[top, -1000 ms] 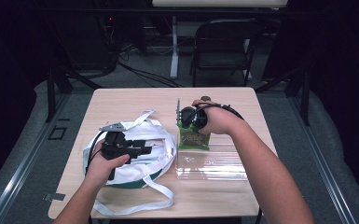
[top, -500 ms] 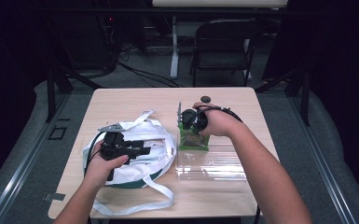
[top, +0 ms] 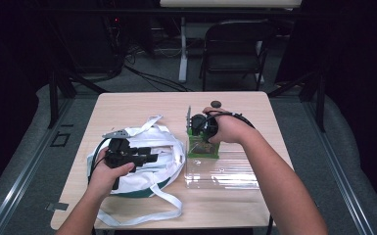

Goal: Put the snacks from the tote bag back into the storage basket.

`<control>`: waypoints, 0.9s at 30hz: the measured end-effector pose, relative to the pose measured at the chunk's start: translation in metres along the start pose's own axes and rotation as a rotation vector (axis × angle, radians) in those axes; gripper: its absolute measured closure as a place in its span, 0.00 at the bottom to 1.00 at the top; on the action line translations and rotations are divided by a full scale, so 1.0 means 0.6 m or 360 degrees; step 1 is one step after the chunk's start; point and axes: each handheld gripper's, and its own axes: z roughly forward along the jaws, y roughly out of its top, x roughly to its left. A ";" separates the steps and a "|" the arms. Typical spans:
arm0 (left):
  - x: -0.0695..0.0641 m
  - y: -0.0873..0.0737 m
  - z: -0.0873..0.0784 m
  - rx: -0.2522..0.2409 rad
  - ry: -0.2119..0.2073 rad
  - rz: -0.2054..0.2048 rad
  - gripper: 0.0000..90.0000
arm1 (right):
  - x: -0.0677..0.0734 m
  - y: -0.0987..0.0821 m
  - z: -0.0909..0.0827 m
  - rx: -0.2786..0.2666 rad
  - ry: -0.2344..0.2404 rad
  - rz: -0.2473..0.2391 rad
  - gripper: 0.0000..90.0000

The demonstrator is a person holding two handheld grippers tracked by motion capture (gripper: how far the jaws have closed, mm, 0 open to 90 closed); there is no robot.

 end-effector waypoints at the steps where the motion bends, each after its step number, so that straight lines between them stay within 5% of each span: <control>1: 0.000 0.000 0.000 0.0001 0.0000 -0.0002 0.53 | 0.000 0.000 0.000 -0.0001 -0.0001 0.0002 0.69; 15: 0.002 0.000 -0.001 -0.0010 0.0000 -0.0013 0.53 | -0.005 -0.002 -0.001 -0.0002 -0.0015 0.0010 0.82; 27: 0.003 -0.001 0.000 -0.0009 -0.0003 -0.0018 0.53 | -0.009 -0.003 -0.001 -0.0029 -0.0009 0.0055 0.69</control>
